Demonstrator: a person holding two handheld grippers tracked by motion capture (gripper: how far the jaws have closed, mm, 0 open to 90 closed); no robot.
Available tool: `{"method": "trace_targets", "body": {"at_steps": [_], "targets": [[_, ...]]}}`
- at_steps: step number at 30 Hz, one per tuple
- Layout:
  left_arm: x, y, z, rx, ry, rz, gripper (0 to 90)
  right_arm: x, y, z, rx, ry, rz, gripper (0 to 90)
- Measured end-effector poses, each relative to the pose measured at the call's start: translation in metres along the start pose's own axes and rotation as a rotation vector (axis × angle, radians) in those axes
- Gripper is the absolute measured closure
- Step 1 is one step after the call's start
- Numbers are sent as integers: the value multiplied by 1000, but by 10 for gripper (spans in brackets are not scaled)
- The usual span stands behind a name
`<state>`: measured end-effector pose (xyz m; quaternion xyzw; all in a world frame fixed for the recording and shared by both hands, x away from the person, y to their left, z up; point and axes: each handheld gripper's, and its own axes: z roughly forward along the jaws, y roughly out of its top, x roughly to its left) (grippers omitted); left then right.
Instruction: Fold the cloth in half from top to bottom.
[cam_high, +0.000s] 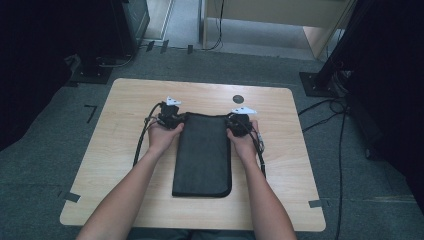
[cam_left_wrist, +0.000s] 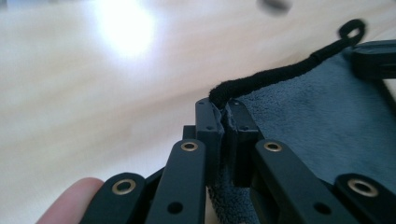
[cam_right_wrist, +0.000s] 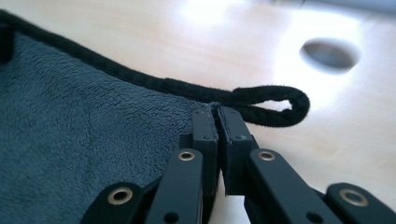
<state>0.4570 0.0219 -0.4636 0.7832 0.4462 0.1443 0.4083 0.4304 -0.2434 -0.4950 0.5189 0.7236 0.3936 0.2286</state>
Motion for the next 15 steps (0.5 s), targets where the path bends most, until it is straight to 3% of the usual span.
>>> {"method": "trace_targets", "body": {"at_steps": [3,5,6,8,11,12,15], "targets": [[-5,17,-18,-55,-15,54,862,-4,12,-15,-95,-2,17,865],[-7,19,-24,-72,-22,64,861,-1,16,-28,-139,-3,-14,865],[-9,19,-34,-101,-38,98,862,1,18,-34,-154,-3,-35,864],[-12,14,-44,-127,-52,148,862,4,17,-48,-184,9,-58,864],[-15,5,-53,-145,-82,175,862,9,12,-60,-191,12,-89,864],[-18,-3,-59,-152,-84,200,861,16,2,-74,-197,23,-129,864],[-26,-29,-75,-169,-101,220,860,26,-13,-89,-198,40,-170,864]]}}
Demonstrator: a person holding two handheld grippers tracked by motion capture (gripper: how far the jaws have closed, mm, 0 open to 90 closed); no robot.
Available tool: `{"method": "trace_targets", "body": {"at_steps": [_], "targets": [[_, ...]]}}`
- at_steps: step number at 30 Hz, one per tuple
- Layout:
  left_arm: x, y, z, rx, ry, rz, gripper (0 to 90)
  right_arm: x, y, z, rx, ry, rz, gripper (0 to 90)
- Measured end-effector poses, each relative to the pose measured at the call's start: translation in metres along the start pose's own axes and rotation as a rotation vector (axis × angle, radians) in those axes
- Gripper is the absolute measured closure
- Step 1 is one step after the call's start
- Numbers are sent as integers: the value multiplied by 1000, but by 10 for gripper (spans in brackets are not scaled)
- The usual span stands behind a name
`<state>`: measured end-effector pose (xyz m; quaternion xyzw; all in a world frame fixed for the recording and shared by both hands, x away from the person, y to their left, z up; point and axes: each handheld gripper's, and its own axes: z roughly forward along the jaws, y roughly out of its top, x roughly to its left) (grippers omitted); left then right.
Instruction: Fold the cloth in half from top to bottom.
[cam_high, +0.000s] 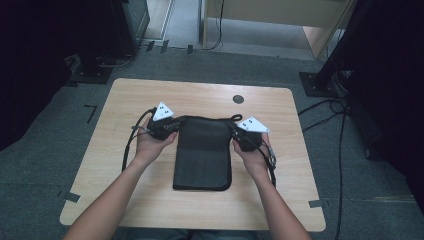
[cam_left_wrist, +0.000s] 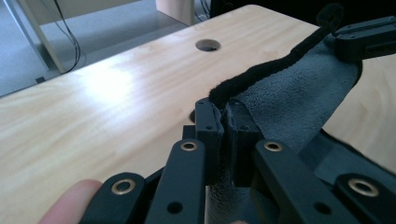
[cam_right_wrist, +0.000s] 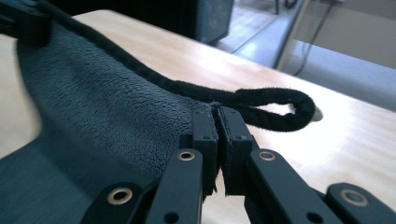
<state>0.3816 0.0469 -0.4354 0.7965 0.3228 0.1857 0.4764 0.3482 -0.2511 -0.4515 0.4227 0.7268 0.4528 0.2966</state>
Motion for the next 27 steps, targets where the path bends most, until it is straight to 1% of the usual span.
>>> {"method": "trace_targets", "body": {"at_steps": [2,6,7,8,9,10,11,14,15,16,17,18,20,21,24,25,27], "targets": [[-7,-12,-10,-13,-22,-4,858,10,-9,-12,1,21,-18,863],[-25,-37,-24,7,-43,26,854,25,-29,-32,14,57,-23,863],[-29,-44,-26,16,-58,21,854,29,-34,-37,20,67,-27,863],[-33,-50,-28,24,-67,29,854,32,-40,-41,32,73,-39,863],[-38,-55,-30,33,-67,50,853,35,-47,-44,43,75,-50,863],[-42,-61,-33,44,-73,65,853,38,-53,-48,54,86,-53,862],[-47,-66,-35,47,-83,69,853,40,-58,-50,65,96,-53,862],[-59,-84,-39,93,-78,124,852,45,-72,-57,108,132,-11,861],[-62,-89,-39,107,-85,126,851,47,-77,-58,117,137,-22,861],[-62,-89,-39,107,-85,126,850,49,-81,-59,136,140,-33,860],[-64,-99,-40,125,-97,121,846,51,-85,-59,152,143,-48,859],[-65,-102,-40,124,-96,115,844,52,-88,-59,156,143,-61,858],[-65,-106,-41,125,-94,119,842,53,-91,-59,164,148,-53,857],[-66,-105,-42,121,-94,114,840,54,-91,-60,161,146,-45,856],[-64,-103,-49,102,-107,94,834,57,-86,-66,134,149,-50,854],[-63,-103,-52,101,-109,97,832,58,-85,-69,126,151,-52,853],[-63,-107,-54,111,-114,111,830,61,-86,-74,128,167,-61,848]]}}
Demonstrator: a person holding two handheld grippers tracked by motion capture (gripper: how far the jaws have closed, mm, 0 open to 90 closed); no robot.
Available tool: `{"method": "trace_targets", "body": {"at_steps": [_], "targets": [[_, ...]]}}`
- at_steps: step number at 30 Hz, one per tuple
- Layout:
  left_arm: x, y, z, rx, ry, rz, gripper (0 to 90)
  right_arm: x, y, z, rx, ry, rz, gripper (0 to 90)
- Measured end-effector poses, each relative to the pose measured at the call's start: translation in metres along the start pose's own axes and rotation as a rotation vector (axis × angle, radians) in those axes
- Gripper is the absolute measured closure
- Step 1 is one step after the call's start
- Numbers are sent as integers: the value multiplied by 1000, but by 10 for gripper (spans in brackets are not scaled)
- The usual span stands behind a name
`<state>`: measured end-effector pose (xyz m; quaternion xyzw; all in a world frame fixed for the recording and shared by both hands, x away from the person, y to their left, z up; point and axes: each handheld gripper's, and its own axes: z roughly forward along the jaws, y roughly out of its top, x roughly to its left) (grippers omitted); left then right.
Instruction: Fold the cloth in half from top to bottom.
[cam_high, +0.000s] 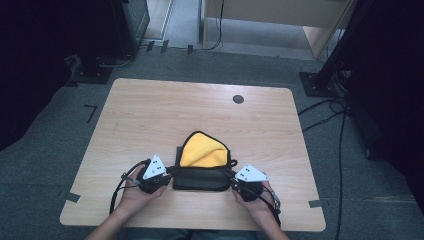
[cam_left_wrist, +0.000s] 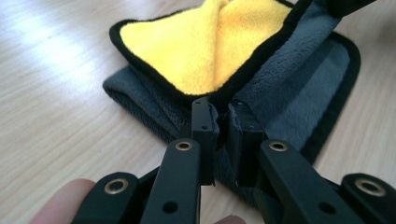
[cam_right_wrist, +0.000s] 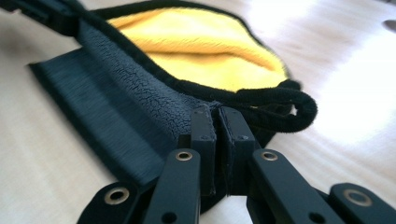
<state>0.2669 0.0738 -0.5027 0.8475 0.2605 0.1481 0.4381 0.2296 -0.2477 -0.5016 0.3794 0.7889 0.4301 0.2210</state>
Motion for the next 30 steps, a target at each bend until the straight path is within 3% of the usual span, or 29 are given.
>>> {"method": "trace_targets", "body": {"at_steps": [4,5,6,7,9,11,14,16,17,19,21,22,24,27,30], "targets": [[-2,-9,1,35,-14,13,764,6,-8,-1,55,41,-19,803],[-2,-10,-2,36,-34,3,720,5,-14,-4,76,76,-4,670],[-1,-11,-4,31,-47,-6,688,4,-14,-7,76,91,14,604],[1,-10,-6,17,-67,-24,642,1,-14,-11,64,105,46,550],[4,-9,-11,-17,-101,-62,550,-7,-9,-20,20,125,89,529],[8,-6,-14,-50,-123,-99,491,-15,0,-28,-21,100,103,524],[13,0,-12,-71,-106,-179,446,-27,18,-27,-52,66,114,528],[14,4,-8,-68,-82,-224,415,-32,31,-15,-54,53,115,528],[14,4,-8,-68,-82,-224,415,-35,38,-7,-47,52,120,530],[12,5,-1,-30,-41,-241,415,-39,52,15,-32,44,114,534],[10,5,1,-16,-31,-232,414,-43,64,39,-27,38,119,539],[6,3,4,16,-8,-199,414,-45,71,55,-9,38,124,543],[4,0,6,42,8,-178,414,-48,81,80,19,18,119,553],[2,-5,8,64,22,-176,415,-53,89,113,59,6,138,565],[3,-6,4,51,24,-185,414,-56,91,138,103,-8,134,574]]}}
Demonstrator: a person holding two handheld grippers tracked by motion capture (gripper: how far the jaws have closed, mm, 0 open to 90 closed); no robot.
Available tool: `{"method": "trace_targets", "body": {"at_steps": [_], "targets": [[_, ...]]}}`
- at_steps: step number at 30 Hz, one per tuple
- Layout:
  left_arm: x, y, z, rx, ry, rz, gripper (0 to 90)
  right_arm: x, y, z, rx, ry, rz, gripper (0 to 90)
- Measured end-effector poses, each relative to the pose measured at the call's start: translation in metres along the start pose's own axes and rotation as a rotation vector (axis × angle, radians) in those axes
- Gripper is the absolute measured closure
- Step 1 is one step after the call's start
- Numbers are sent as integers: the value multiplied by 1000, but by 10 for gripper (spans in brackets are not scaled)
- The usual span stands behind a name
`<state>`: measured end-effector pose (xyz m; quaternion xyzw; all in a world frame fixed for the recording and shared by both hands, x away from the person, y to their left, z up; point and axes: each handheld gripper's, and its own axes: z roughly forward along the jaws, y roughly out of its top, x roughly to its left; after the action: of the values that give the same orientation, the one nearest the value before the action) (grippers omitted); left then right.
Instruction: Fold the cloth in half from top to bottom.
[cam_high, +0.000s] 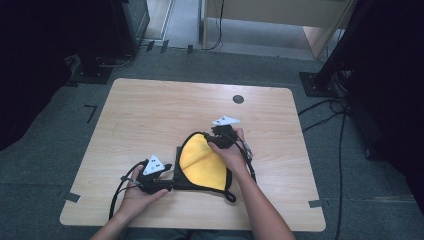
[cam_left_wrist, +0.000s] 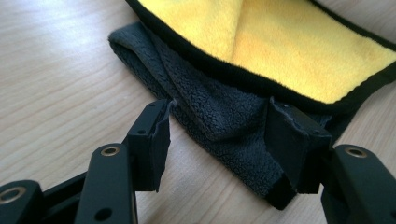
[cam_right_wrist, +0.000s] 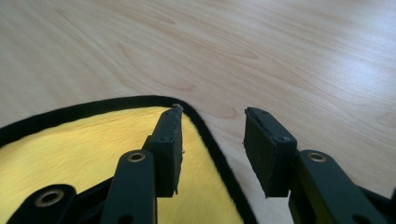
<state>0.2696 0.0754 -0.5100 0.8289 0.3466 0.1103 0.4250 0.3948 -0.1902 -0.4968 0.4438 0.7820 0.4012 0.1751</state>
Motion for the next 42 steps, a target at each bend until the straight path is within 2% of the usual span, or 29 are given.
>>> {"method": "trace_targets", "body": {"at_steps": [3,6,9,11,12,13,15,16,19,20,23,26,27,28,29,32,34,35,36,38,42], "targets": [[0,2,-4,-27,-6,-33,414,-3,6,19,38,-17,0,585],[-1,7,-8,-54,-1,-61,413,-2,12,29,49,9,-4,577],[-5,16,-7,-62,8,-81,401,2,14,36,82,20,-53,558],[-7,19,-6,-58,9,-90,400,3,14,38,83,30,-58,559],[-10,23,-2,-36,44,-106,398,4,13,43,105,34,-56,579],[-11,24,1,-32,47,-112,395,5,12,43,95,33,-57,608],[-12,24,3,-18,55,-111,391,8,11,43,93,44,-59,730],[-15,23,8,7,65,-101,388,11,11,43,93,49,-70,789],[-17,21,10,21,70,-94,388,18,11,41,96,11,-106,870],[-18,21,10,23,72,-96,389,19,12,39,92,2,-100,900],[-20,20,11,22,79,-82,394,21,12,28,27,6,-87,900],[-22,18,11,32,85,-58,416,24,10,6,-32,6,-116,900],[-22,18,11,32,85,-58,426,24,10,6,-32,6,-116,900],[-22,17,10,31,87,-53,426,25,8,-2,-51,10,-112,900],[-23,15,7,32,87,-41,444,27,4,-22,-95,20,-105,900],[-23,11,3,34,92,-25,473,30,-3,-45,-131,20,-122,900],[-22,9,1,40,85,-21,498,29,-8,-58,-148,20,-134,900],[-22,9,1,40,85,-21,504,29,-8,-58,-148,20,-134,900],[-21,8,0,44,80,-24,509,28,-11,-65,-142,5,-143,900],[-21,7,0,40,76,-27,531,27,-11,-68,-141,-10,-147,900],[-26,3,-5,50,79,21,597,29,-20,-79,-153,-3,-155,900]]}}
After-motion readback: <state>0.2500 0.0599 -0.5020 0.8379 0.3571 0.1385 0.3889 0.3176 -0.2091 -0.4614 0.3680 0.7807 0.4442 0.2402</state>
